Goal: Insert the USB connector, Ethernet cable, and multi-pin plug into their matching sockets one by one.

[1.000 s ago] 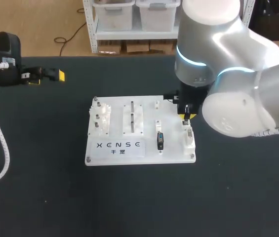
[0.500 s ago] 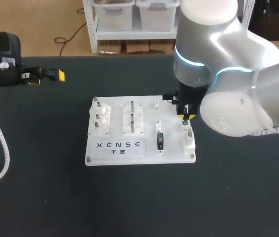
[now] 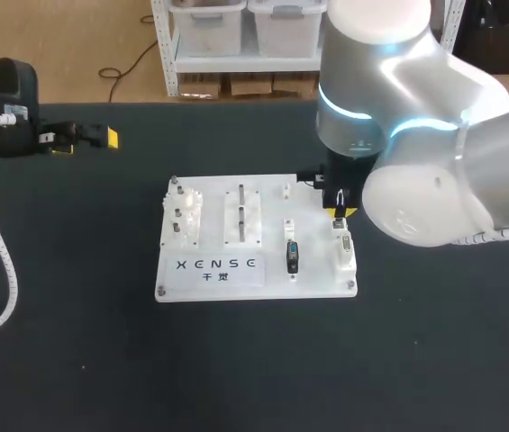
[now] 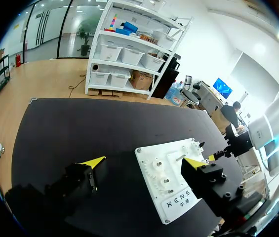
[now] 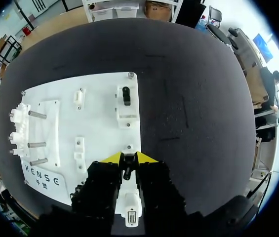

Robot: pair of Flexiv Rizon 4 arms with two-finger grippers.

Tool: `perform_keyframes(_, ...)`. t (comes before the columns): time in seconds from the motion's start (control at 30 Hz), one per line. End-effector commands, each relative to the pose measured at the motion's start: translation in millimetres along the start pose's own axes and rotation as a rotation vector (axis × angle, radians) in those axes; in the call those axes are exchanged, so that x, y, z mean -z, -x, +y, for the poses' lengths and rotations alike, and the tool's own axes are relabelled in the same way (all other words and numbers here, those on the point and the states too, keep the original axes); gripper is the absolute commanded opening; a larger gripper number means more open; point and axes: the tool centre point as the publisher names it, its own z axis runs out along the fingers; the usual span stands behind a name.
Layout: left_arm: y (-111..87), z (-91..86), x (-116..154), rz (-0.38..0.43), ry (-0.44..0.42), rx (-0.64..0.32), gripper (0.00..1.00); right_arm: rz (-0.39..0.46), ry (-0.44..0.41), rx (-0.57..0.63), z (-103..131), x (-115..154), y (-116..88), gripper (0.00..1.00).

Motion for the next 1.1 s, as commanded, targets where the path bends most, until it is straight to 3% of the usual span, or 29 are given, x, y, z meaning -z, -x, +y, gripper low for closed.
perform_keyframes(0.03, 0.0, 0.0, 0.0, 0.0, 0.0, 0.0, 1.0, -0.006, 0.002, -0.001, 1.2, -6.9, -0.3, 0.0)
perform_keyframes(1.1, 0.0, 0.0, 0.0, 0.0, 0.0, 0.0, 1.0, -0.039, -0.003, 0.023, -1.0, -4.5, -0.7, 0.0)
